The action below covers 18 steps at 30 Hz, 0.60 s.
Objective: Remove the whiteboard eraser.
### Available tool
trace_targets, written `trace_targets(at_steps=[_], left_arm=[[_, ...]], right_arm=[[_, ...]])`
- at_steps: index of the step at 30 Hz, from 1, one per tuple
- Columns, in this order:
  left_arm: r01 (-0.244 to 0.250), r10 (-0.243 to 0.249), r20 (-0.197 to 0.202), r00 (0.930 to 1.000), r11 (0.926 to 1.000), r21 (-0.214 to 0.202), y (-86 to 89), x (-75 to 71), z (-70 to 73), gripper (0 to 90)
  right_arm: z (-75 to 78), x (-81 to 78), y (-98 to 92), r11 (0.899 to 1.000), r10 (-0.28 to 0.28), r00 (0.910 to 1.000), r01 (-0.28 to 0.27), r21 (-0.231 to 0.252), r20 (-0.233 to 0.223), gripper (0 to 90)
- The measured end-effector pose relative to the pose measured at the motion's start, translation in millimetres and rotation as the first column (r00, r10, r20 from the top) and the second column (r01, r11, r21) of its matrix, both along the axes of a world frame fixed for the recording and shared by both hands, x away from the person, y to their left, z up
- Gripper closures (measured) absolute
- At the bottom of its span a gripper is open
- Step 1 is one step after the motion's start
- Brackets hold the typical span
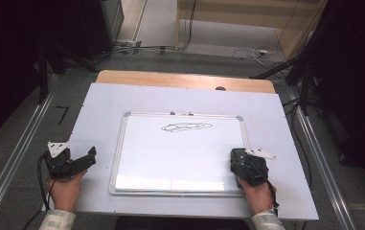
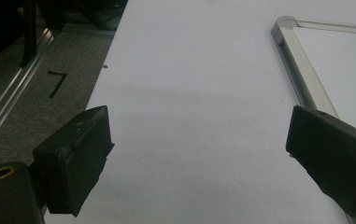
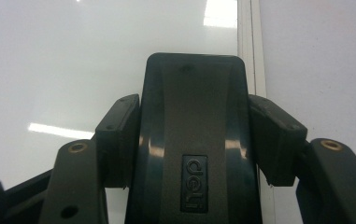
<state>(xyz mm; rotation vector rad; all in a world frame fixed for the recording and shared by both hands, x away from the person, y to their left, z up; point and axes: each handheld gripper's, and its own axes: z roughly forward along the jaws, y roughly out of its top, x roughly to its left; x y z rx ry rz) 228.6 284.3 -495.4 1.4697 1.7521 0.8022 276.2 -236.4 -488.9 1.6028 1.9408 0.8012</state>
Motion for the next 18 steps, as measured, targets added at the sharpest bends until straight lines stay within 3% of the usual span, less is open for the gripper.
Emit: trace_targets(at_steps=[12, 14, 18], left_arm=[[0.000, 0.000, -0.002, 1.0000, 1.0000, -0.004, 0.4, -0.5, 0.3, 7.5], [0.000, 0.000, -0.001, 1.0000, 1.0000, -0.005, 0.3, -0.4, 0.0, 7.5], [-0.002, 0.002, 0.000, 1.0000, 1.0000, -0.008, 0.6, -0.5, 0.0, 7.5]], right_arm=[[-1.1, 1.3, -1.0, 1.000, 0.018, 0.9998, -0.018, -0.001, 0.006, 38.0], [-1.6, 2.8, -3.9, 0.999, 0.019, 0.9998, -0.019, 0.028, -0.004, 37.5], [-1.3, 2.8, -4.0, 0.999, 0.018, 0.9998, -0.018, 0.031, -0.005, 37.6]])
